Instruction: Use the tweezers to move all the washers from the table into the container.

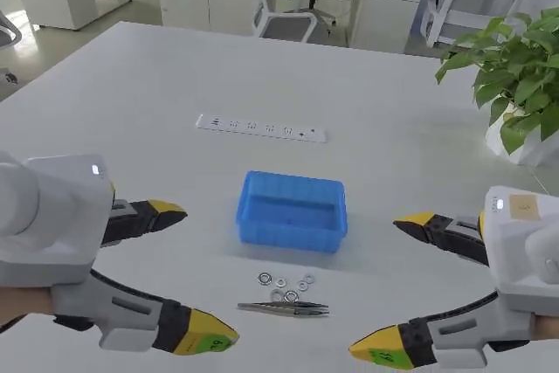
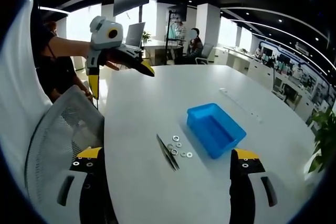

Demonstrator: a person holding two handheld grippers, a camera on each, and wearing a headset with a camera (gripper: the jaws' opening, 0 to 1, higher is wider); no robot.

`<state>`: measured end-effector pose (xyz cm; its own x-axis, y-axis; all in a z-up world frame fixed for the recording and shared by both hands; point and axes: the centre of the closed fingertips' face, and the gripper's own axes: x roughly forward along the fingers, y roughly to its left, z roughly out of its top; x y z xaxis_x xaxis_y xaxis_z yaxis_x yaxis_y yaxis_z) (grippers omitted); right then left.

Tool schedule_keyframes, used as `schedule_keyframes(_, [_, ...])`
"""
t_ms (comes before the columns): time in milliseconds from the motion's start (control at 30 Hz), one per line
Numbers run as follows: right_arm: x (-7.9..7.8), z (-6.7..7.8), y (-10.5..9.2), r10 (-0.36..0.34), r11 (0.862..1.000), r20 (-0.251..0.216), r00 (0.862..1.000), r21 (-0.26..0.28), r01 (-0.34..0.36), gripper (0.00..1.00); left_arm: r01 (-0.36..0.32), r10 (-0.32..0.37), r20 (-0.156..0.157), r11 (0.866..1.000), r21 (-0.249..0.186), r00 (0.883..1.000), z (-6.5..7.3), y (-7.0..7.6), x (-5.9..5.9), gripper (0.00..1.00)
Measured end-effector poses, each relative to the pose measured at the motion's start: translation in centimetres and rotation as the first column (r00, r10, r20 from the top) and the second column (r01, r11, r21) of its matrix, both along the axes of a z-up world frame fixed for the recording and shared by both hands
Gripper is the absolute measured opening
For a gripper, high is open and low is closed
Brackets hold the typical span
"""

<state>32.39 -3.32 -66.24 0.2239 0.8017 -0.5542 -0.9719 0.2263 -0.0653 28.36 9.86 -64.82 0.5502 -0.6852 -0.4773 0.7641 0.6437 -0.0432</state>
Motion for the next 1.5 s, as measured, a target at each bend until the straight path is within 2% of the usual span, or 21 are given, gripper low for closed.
schedule_keyframes(367, [0.2,-0.2,-0.1,0.002,1.000,-0.006,1.000,-0.002,-0.002,1.00,-0.007,0.007,0.011,1.000,-0.017,1.000,-0.1,0.1,0.2,0.99])
schedule_keyframes(567, [0.4,-0.5,-0.2,0.011,1.000,0.006,1.000,-0.015,-0.011,0.99,-0.016,0.016,0.030,1.000,0.004,0.999,-0.3,0.4,0.5,0.99])
schedule_keyframes(667, [0.4,-0.9,-0.2,0.012,1.000,0.002,1.000,-0.018,-0.012,0.99,-0.020,0.019,0.038,1.000,0.023,0.999,-0.8,0.6,0.6,0.99])
schedule_keyframes(733, [0.6,-1.2,-0.3,0.010,1.000,0.012,1.000,-0.025,-0.010,0.99,-0.022,0.021,0.027,0.999,0.030,0.999,-1.2,0.6,0.6,0.99])
schedule_keyframes(767, [0.7,-1.2,-0.3,0.011,1.000,0.014,1.000,-0.024,-0.010,0.99,-0.027,0.026,0.015,0.999,0.017,1.000,-1.2,0.5,0.6,0.99])
schedule_keyframes(800, [0.6,-0.9,0.2,0.024,1.000,0.011,1.000,0.014,-0.024,1.00,-0.039,0.039,0.005,0.999,-0.026,0.999,-1.0,0.1,0.7,0.99])
schedule_keyframes(833, [0.5,-0.6,0.7,0.026,0.998,-0.001,1.000,0.055,-0.026,1.00,-0.040,0.040,0.003,0.998,-0.050,0.999,-0.8,-0.1,0.8,0.99])
schedule_keyframes(867, [0.5,-0.4,0.9,0.026,0.997,-0.005,1.000,0.071,-0.026,0.98,-0.041,0.041,0.005,0.998,-0.050,0.999,-0.9,-0.1,1.0,0.99])
schedule_keyframes(933, [0.7,-0.3,1.0,0.043,0.997,0.029,0.999,0.062,-0.045,0.90,-0.040,0.040,0.012,0.999,-0.037,0.999,-1.2,-0.1,1.3,0.99])
schedule_keyframes(967, [0.8,-0.5,1.2,0.046,0.997,0.019,0.999,0.057,-0.047,0.86,-0.039,0.039,0.011,0.999,-0.034,0.999,-1.3,-0.1,1.5,0.99])
schedule_keyframes(1100, [1.3,-1.5,1.6,0.057,0.998,0.009,0.998,0.027,-0.057,0.85,-0.022,0.022,-0.008,1.000,-0.017,1.000,-2.3,-0.2,2.0,0.99])
schedule_keyframes(1167, [1.6,-1.8,1.7,0.056,0.998,0.000,0.998,0.011,-0.056,0.80,-0.004,0.004,-0.012,1.000,-0.015,1.000,-2.6,-0.6,2.0,0.99])
schedule_keyframes(1233, [1.9,-2.3,1.8,0.049,0.999,-0.030,0.998,-0.004,-0.049,0.78,0.025,-0.026,-0.011,0.999,-0.020,1.000,-2.9,-1.4,2.0,0.99])
schedule_keyframes(1333, [2.1,-3.1,2.0,0.062,0.997,-0.046,0.997,-0.035,-0.064,0.73,0.061,-0.061,-0.020,0.998,0.031,0.998,-4.1,-1.8,2.0,0.99])
schedule_keyframes(1367, [2.1,-3.7,2.1,0.072,0.996,-0.055,0.996,-0.058,-0.075,0.70,0.070,-0.069,-0.034,0.996,0.051,0.997,-4.8,-1.9,2.1,0.98])
schedule_keyframes(1400, [2.0,-4.0,2.2,0.080,0.994,-0.063,0.995,-0.069,-0.085,0.68,0.073,-0.071,-0.055,0.996,0.050,0.996,-5.1,-2.0,2.1,0.97])
schedule_keyframes(1433, [2.0,-4.6,2.3,0.087,0.992,-0.071,0.994,-0.087,-0.093,0.66,0.080,-0.076,-0.110,0.996,0.030,0.991,-5.7,-2.3,1.7,0.94])
schedule_keyframes(1467, [2.0,-4.9,2.6,0.093,0.991,-0.072,0.993,-0.091,-0.100,0.65,0.075,-0.073,-0.114,0.997,0.022,0.991,-5.9,-2.4,1.9,0.88])
schedule_keyframes(1500, [1.8,-5.3,2.9,0.105,0.989,-0.084,0.991,-0.098,-0.113,0.64,0.074,-0.071,-0.104,0.997,0.025,0.992,-6.1,-2.3,2.3,0.84])
